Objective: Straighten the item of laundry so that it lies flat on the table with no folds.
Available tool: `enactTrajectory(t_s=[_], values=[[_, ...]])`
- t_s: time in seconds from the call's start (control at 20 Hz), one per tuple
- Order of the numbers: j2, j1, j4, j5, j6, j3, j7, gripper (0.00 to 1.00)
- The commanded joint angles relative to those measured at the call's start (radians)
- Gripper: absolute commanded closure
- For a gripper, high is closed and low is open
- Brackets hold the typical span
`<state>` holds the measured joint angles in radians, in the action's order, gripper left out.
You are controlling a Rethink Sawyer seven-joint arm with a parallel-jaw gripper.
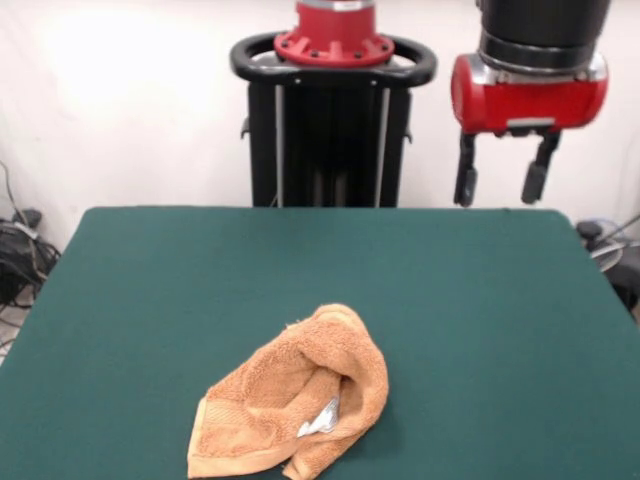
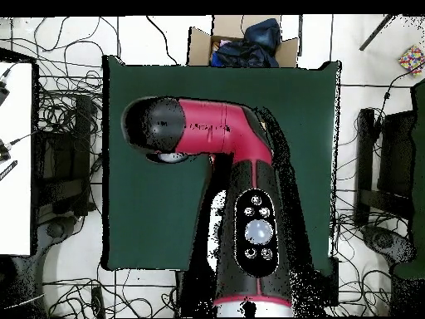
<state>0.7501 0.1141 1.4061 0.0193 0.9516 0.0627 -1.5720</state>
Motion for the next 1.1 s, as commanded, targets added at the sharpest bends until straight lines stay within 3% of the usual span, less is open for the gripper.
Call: enactTrajectory(t_s=[0.05,0.4,1.1], values=[[-0.178,0.006,-0.257,0.053,0.127,0.108,0.025,0.0],[-0.298,0.026,-0.421,0.077,0.173,0.132,0.109,0.0],[-0.434,0.066,-0.614,0.135,0.222,0.181,0.224,0.0]])
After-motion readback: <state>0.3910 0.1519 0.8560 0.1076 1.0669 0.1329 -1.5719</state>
